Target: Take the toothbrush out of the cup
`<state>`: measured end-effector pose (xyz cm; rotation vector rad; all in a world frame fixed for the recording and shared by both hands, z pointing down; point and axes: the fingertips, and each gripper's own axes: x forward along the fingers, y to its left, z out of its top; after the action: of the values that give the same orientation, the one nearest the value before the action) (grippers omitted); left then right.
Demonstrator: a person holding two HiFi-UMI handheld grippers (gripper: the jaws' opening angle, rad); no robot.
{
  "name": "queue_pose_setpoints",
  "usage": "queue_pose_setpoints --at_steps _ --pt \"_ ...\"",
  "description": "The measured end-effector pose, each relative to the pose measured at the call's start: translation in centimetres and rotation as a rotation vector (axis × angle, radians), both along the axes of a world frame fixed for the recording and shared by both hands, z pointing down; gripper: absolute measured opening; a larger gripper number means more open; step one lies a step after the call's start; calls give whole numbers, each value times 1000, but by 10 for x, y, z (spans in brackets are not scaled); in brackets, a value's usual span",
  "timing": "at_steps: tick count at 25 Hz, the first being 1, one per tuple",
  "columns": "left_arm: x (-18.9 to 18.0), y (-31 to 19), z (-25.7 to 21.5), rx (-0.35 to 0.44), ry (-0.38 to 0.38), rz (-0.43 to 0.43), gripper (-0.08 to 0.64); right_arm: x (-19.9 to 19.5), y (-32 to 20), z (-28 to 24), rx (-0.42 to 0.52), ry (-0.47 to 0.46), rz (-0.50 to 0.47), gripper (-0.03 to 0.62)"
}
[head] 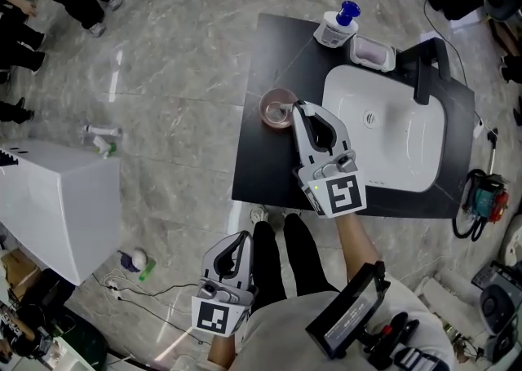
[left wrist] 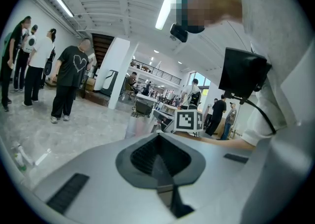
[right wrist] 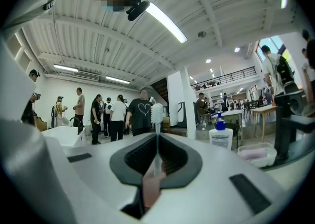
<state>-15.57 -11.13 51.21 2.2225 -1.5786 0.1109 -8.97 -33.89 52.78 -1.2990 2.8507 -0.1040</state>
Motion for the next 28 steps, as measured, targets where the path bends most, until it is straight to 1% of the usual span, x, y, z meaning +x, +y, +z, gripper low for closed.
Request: queue_pose_setpoints --at_steps 4,7,10,12,15,16,17,19,21,25,27,28 --pt "-1 3 -3 -17 24 -20 4 0 2 -8 7 -10 5 20" --pt "-2 2 -14 43 2 -12 4 1 3 -22 29 -12 2 20" --pt "-1 -1 -32 101 -1 -8 4 5 6 -43 49 -22 3 20" --pt "-1 1 -40 94 11 -21 4 6 11 -59 62 -27 -3 20" --pt "0 4 -58 135 4 -22 3 6 22 -82 90 -23 -21 20" --pt "0 5 -62 135 1 -29 3 7 27 -89 98 -23 -29 20" --pt "0 7 -66 144 -11 -31 3 8 30 -96 105 -25 -35 20" --pt "2 10 -77 187 -37 -24 3 12 36 -110 117 -28 -41 20" --pt "5 14 -88 201 -35 -23 3 16 41 -123 127 -29 -42 20" --pt "7 24 -103 241 -78 -8 3 19 45 -144 152 -34 -44 20" --pt "7 28 -109 252 -76 -18 4 19 49 -153 162 -36 -50 20" --pt "7 30 -113 253 -63 -29 4 19 51 -157 166 -40 -54 20"
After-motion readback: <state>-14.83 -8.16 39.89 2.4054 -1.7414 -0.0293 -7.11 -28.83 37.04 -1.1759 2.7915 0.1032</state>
